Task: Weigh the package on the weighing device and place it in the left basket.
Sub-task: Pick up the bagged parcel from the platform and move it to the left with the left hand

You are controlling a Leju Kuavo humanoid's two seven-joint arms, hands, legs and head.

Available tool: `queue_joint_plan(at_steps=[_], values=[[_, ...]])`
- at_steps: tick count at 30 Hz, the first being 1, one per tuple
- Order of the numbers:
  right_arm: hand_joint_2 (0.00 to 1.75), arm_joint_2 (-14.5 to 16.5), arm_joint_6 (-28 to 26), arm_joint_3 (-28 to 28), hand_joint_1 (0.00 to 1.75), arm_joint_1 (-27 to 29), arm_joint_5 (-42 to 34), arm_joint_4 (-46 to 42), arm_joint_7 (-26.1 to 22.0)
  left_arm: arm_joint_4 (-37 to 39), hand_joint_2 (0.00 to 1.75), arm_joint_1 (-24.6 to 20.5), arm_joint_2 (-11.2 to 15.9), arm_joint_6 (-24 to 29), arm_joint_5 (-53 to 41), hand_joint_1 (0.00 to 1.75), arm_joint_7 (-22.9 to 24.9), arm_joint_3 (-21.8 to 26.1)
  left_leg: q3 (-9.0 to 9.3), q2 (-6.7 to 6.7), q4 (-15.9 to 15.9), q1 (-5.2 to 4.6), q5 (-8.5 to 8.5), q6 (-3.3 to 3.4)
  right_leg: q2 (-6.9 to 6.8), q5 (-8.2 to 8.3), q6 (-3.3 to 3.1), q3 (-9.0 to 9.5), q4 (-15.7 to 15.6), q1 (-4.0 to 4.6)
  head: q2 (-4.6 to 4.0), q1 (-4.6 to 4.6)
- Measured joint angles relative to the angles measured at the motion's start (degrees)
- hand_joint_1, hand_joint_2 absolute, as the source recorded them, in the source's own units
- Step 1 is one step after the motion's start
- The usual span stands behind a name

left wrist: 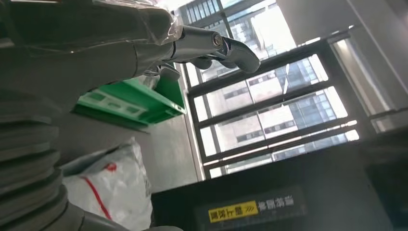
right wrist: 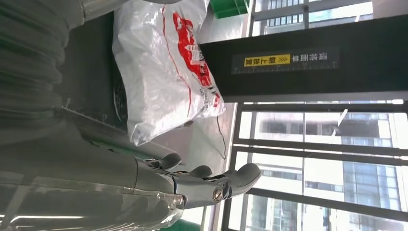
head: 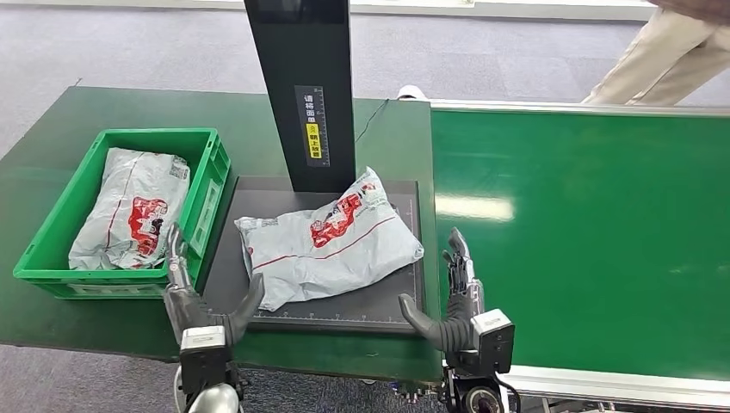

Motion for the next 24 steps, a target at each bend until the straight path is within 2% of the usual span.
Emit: queue_joint_plan(at_steps=[5, 8, 12, 17, 24], values=[[1.75, 0.00, 0.16, -1.10, 0.00, 0.40, -0.15, -0.62, -0.03, 3.81, 1.75, -1.84, 0.45, -0.22, -0.15, 0.00, 0.16, -1.36, -0.03, 0.01, 0.00, 0.00, 0.00, 0.00, 0.01, 0.00, -0.01, -0.08, 0.00, 0.01, 0.00, -0.02], [1.75, 0.00, 0.27, -1.68, 0.00, 0.42, -0.18, -0.69, -0.04, 6.18, 1.75, -3.46, 0.82, -3.49, -2.36, 0.00, 2.90, -2.34, -0.07, -0.03, 0.00, 0.01, 0.00, 0.00, -0.03, -0.02, -0.01, -0.13, 0.00, 0.01, 0.00, -0.01], [1.75, 0.00, 0.73, -2.88, 0.00, 0.09, -0.44, -0.37, -0.54, 14.23, 1.75, -9.53, 1.14, -8.58, -5.79, 0.00, 4.99, -4.43, -0.08, -0.09, 0.00, 0.00, 0.04, 0.01, -0.05, 0.01, 0.00, -0.08, 0.00, 0.00, 0.00, 0.01], [1.75, -0.02, 0.86, -5.14, 0.00, -0.78, -1.26, 0.90, -1.10, 24.59, 1.75, -18.11, 1.33, -10.51, -7.94, 0.00, 6.93, -6.10, -0.07, -0.09, 0.02, 0.00, 0.09, 0.01, -0.04, 0.08, 0.04, -0.05, 0.01, 0.00, 0.00, 0.00], [1.75, 0.02, 1.81, -7.19, 0.00, -1.46, -0.96, 2.04, -1.02, 32.46, 1.75, -26.63, 1.92, -13.35, -14.22, 0.00, 13.05, -8.75, -0.13, -0.11, 0.03, 0.00, 0.09, 0.01, -0.05, 0.07, 0.04, -0.14, 0.02, 0.00, 0.00, -0.01]])
